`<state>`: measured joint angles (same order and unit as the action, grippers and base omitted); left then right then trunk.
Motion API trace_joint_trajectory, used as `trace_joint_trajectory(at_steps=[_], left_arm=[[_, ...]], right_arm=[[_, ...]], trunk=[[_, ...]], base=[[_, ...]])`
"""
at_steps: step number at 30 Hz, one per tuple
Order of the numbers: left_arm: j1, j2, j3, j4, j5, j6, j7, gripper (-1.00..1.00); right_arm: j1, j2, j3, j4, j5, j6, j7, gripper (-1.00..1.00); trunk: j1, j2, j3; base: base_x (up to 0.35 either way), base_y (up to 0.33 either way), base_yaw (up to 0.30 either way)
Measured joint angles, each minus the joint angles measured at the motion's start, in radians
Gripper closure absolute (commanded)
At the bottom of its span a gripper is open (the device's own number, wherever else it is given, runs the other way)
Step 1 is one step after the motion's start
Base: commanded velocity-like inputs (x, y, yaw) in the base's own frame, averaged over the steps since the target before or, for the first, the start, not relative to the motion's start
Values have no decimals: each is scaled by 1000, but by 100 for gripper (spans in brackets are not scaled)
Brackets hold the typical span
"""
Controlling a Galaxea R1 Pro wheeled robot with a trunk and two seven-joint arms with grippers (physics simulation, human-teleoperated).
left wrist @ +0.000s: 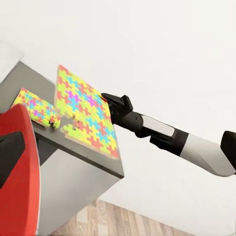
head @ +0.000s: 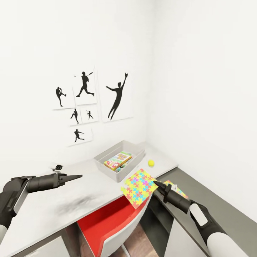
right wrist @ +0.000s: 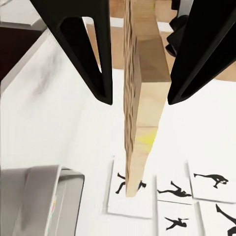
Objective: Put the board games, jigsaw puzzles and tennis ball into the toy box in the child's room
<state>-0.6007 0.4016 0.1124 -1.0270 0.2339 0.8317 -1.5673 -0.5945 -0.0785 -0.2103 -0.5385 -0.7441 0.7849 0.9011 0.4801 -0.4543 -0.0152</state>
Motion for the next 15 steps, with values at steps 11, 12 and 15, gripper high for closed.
trace_joint_trajectory(at_steps=[11, 12, 15], left_arm=[[0, -1, -2, 3, -1, -7, 0, -100], [0, -2, -2, 3, -1, -8, 0, -100], [0, -4, -2, 3, -1, -8, 0, -100]], right_arm=[[0, 2, 8, -36, 3, 0, -10, 100], [-1, 2, 7, -44, 3, 4, -13, 100], [-29, 0, 2, -61, -2, 43, -20, 100]], trunk=[[0, 0, 0], [0, 0, 0], [0, 0, 0]], base=[[27, 72, 163], [1, 2, 11], [0, 1, 5]])
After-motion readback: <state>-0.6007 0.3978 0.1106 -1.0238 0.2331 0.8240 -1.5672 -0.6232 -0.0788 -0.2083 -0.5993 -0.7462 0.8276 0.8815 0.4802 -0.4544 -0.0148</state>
